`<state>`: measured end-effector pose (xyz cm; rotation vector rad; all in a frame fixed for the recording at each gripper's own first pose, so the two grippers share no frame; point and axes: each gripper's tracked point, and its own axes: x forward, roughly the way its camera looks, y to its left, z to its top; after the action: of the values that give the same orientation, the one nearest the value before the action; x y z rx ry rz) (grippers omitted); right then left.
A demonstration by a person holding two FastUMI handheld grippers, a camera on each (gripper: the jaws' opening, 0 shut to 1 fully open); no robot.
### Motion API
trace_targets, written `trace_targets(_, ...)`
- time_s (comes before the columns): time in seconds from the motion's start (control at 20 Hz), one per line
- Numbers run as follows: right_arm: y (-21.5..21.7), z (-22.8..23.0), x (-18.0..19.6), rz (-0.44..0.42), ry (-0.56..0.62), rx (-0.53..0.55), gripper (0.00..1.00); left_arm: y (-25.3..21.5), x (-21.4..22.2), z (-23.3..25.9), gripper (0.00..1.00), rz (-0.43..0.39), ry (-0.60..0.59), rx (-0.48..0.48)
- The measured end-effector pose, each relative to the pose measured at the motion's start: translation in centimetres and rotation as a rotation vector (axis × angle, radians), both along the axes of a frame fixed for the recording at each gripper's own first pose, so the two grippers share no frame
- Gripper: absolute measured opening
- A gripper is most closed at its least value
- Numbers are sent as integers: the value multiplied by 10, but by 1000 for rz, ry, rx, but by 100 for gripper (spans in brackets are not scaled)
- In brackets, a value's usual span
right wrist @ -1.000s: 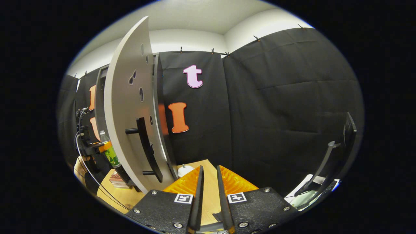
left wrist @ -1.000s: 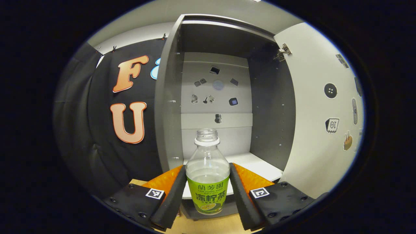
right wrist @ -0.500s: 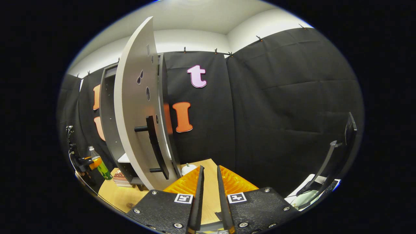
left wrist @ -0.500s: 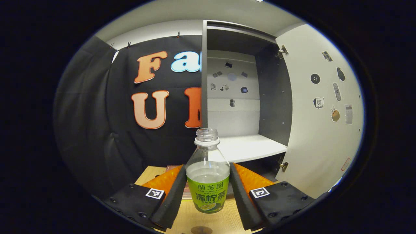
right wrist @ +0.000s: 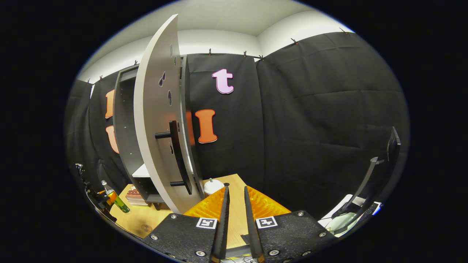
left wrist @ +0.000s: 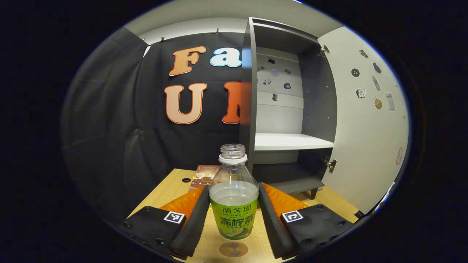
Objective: Open the cabinet door with the right hand, grasp the bottle in the cabinet with the left hand and place it on the coaster, then close the cabinet door with the right hand.
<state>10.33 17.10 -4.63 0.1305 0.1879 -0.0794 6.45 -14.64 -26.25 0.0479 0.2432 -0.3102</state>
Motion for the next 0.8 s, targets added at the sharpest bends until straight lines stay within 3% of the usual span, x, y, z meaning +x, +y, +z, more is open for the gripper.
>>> trace_targets(0.4, -1, -8, -9, -2, 32, -10, 25, 4, -21, -88, 80, -30, 10, 76)
trace_targets(0.8, -2, -20, -15, -13, 91, -22, 25, 8, -12, -139, 84, 25, 51, 30)
